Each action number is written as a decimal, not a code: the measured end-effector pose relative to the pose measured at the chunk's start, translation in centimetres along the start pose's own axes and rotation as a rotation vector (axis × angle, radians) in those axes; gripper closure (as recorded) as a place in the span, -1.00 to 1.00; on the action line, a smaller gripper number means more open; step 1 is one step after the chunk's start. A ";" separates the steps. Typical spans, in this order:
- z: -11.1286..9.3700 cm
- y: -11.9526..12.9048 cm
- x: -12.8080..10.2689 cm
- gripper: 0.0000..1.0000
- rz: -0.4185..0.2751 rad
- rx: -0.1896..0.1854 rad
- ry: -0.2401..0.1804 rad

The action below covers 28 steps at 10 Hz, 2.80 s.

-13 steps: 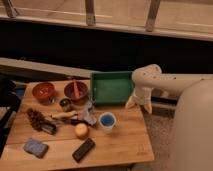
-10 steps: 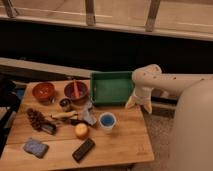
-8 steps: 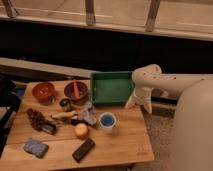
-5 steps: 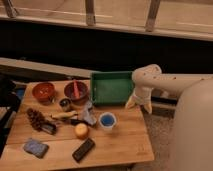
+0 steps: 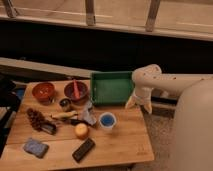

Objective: Place eraser in tray

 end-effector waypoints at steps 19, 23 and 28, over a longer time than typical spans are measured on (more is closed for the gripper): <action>-3.8 15.6 11.3 -0.60 -0.307 -0.038 -0.037; -2.0 17.2 16.0 -0.60 -0.375 -0.044 0.044; 1.5 17.1 19.8 -0.60 -0.419 -0.028 0.207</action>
